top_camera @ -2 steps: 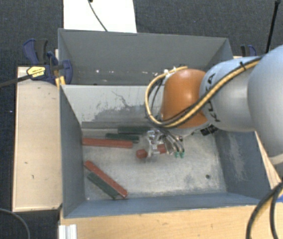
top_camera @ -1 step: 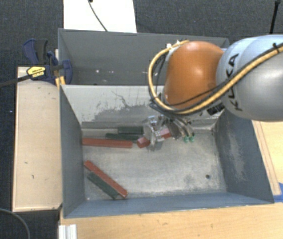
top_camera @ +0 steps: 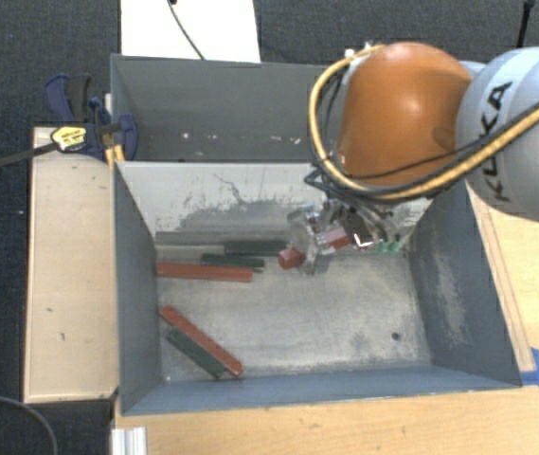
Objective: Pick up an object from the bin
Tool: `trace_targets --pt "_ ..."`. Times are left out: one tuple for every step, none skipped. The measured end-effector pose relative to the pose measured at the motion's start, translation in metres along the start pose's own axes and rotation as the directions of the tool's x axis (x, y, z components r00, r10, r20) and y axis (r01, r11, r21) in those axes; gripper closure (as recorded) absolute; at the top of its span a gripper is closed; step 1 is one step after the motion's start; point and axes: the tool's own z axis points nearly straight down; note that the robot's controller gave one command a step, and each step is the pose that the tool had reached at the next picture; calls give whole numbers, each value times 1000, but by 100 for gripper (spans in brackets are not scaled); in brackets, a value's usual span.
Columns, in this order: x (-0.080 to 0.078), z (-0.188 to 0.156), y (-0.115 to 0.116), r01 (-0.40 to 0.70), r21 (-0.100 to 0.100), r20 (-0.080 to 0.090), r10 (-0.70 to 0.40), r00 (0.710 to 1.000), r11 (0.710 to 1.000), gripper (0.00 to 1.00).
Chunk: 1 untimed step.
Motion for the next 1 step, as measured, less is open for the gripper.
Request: trace_targets --pt "23 -1 -7 200 -2 -8 -200 980 980 100"
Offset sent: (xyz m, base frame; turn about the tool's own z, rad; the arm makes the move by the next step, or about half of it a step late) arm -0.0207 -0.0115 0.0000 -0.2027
